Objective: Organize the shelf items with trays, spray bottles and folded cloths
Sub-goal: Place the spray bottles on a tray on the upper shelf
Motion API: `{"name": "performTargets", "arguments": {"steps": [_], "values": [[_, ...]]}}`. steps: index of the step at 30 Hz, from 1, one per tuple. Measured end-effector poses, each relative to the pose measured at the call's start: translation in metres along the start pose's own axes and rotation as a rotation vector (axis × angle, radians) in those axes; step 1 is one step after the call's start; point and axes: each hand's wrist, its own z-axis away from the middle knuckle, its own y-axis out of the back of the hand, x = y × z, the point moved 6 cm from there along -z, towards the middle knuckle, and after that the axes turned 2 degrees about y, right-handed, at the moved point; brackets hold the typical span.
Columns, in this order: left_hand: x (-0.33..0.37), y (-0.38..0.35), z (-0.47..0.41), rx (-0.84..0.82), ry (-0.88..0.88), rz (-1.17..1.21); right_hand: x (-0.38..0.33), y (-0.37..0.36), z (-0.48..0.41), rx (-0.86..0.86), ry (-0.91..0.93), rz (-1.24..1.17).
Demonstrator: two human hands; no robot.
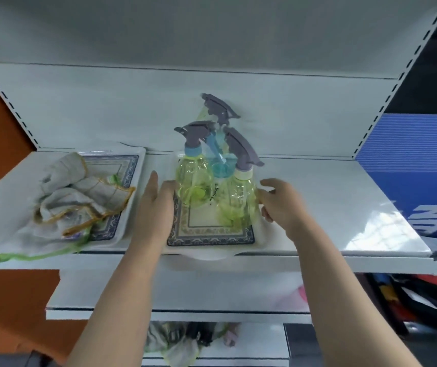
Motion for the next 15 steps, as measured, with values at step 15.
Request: {"name": "performTargets", "arguments": {"steps": [15], "values": [[-0.003, -0.046, 0.056, 0.167, 0.1, 0.371, 0.02, 0.062, 0.035, 0.271, 0.064, -0.038]]}}
